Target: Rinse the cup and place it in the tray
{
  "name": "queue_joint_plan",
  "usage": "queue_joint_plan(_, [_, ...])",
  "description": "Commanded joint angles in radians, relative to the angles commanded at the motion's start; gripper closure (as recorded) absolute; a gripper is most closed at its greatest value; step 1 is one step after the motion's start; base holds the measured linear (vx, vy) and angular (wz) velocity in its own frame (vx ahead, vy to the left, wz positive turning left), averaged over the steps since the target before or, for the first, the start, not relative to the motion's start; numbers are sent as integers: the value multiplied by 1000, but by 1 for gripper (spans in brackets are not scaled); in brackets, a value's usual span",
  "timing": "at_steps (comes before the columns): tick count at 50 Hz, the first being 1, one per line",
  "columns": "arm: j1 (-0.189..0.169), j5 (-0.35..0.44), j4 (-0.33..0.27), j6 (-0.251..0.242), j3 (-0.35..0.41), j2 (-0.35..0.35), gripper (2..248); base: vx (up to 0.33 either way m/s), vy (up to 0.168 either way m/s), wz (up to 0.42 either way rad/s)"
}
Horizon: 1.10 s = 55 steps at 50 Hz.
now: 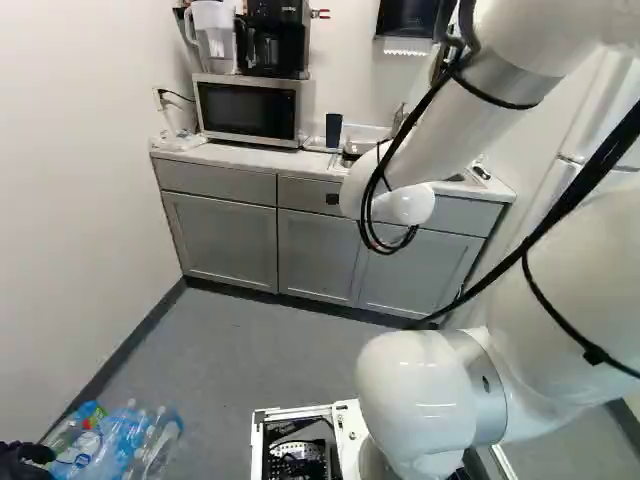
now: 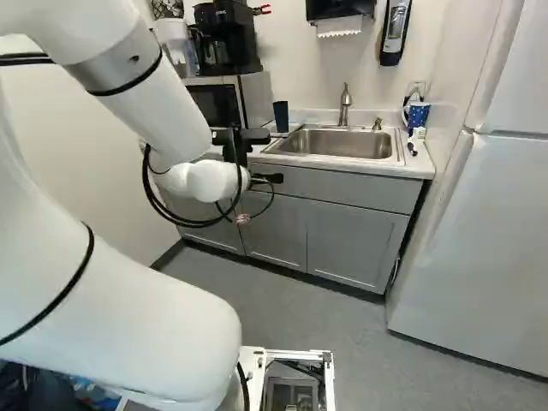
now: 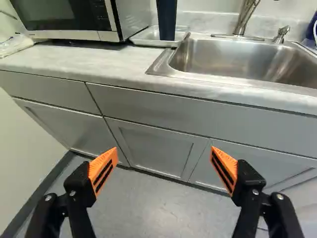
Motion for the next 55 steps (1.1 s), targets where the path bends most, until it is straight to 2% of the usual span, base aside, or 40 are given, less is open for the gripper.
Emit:
queue_joint_plan(27, [28,182,13,-9,143,35,3,0,0,0])
queue_joint_plan(55, [43,284,21,-15,223,54,3,0,0,0])
